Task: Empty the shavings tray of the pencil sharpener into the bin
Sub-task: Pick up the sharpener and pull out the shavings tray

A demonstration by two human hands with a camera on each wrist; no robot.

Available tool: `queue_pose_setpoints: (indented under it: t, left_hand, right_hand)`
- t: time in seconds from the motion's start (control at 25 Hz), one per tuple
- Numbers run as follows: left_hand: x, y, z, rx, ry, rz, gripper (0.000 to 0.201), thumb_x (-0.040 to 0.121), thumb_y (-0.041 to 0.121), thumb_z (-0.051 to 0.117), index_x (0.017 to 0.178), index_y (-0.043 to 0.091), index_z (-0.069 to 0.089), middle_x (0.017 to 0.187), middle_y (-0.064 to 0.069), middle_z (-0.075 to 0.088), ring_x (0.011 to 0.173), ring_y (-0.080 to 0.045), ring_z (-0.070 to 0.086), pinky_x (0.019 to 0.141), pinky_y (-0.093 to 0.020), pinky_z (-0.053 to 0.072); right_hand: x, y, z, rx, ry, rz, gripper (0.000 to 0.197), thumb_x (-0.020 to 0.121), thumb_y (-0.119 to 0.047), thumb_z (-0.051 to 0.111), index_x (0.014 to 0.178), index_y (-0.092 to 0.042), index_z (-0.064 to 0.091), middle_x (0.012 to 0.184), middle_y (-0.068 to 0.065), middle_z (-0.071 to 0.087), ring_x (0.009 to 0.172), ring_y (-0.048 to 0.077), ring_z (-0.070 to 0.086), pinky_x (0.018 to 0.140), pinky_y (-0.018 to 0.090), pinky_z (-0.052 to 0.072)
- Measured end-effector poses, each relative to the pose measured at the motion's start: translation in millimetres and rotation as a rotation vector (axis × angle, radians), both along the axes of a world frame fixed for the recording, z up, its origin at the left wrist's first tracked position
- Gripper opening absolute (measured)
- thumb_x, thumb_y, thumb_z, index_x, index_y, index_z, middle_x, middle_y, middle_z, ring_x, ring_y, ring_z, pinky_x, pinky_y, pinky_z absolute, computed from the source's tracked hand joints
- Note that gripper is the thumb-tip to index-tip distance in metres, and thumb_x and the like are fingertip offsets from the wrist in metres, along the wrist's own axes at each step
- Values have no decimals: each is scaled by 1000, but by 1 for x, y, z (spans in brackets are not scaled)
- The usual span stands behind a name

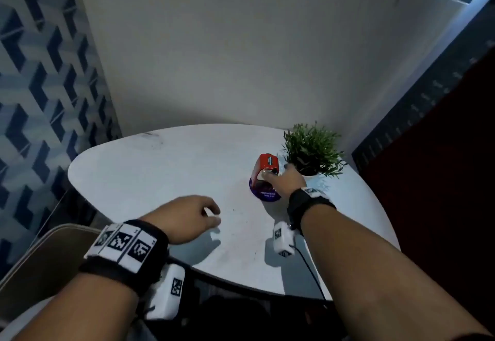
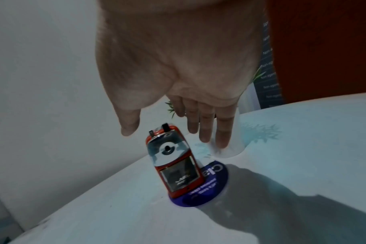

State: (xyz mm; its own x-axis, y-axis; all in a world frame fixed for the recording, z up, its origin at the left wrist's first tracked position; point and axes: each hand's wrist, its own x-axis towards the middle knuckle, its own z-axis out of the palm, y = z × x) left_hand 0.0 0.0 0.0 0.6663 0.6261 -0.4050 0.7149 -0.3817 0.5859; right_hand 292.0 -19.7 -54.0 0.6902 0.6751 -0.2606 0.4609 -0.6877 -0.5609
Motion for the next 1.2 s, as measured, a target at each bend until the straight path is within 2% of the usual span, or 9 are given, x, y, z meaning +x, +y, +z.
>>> queue_pose_setpoints:
  t: [0.32, 0.48, 0.6, 0.68, 0.76, 0.84, 0.92, 1.0, 1.2]
  left_hand:
    - [5, 26, -18, -13, -3, 83, 28, 96, 48, 59, 117, 34, 69, 119, 7, 71, 101, -17, 64, 93, -35, 50]
    - [11, 28, -19, 1, -58, 112, 26, 96, 47, 60, 116, 33, 69, 109, 11, 69, 94, -13, 66, 88, -32, 48]
    - [15, 26, -18, -23, -84, 124, 24, 96, 46, 60, 114, 33, 69, 97, 16, 67, 86, -6, 67, 83, -31, 48]
    - [17, 27, -15, -29, -105, 136, 24, 96, 45, 60, 115, 33, 70, 100, 13, 67, 86, -8, 65, 81, -31, 47]
    - [18, 28, -13, -47, -150, 149, 24, 96, 44, 62, 114, 32, 71, 104, 11, 68, 87, -10, 65, 81, -33, 50]
    - [18, 26, -13, -73, -216, 169, 24, 94, 43, 64, 113, 31, 72, 105, 8, 72, 95, -16, 69, 88, -36, 55]
    - [19, 20, -10, -80, -262, 177, 25, 93, 43, 66, 114, 30, 72, 103, 8, 73, 98, -17, 70, 90, -35, 55]
    - [23, 8, -4, -58, -297, 164, 27, 95, 42, 65, 118, 29, 71, 105, 11, 71, 94, -13, 68, 87, -32, 52]
    - [37, -33, 10, -94, -524, 173, 40, 98, 51, 57, 134, 35, 58, 124, 6, 69, 105, -17, 70, 90, -38, 53]
  right_hand:
    - [-5, 53, -42, 82, 11, -284, 107, 65, -56, 87, 147, -6, 41, 138, 14, 62, 124, 35, 63, 101, 43, 53]
    - [2, 62, -55, 143, -28, -332, 85, 69, -43, 87, 136, -7, 51, 127, 11, 67, 117, 32, 67, 92, 36, 51]
    - [7, 54, -60, 189, -5, -311, 67, 67, -39, 83, 124, -9, 60, 112, 9, 71, 100, 30, 70, 85, 33, 53]
    - [8, 43, -56, 228, 49, -281, 58, 64, -38, 80, 114, -11, 67, 103, 6, 73, 91, 27, 69, 82, 32, 53]
    - [6, 27, -45, 309, 132, -263, 56, 56, -40, 79, 105, -13, 71, 92, 5, 78, 87, 26, 74, 82, 36, 60]
    - [0, 6, -27, 400, 212, -206, 54, 59, -35, 82, 106, -12, 71, 86, 4, 77, 79, 22, 75, 76, 38, 61]
    - [-8, -22, -2, 469, 288, -129, 50, 70, -27, 85, 115, -12, 68, 88, 4, 74, 76, 18, 70, 68, 34, 53]
    - [-17, -57, 30, 546, 350, -55, 53, 75, -24, 85, 123, -15, 65, 101, 5, 73, 84, 18, 69, 69, 30, 50]
    - [-53, -132, 93, 733, 426, 51, 53, 71, -23, 81, 121, -15, 67, 97, 4, 71, 84, 21, 66, 73, 35, 53]
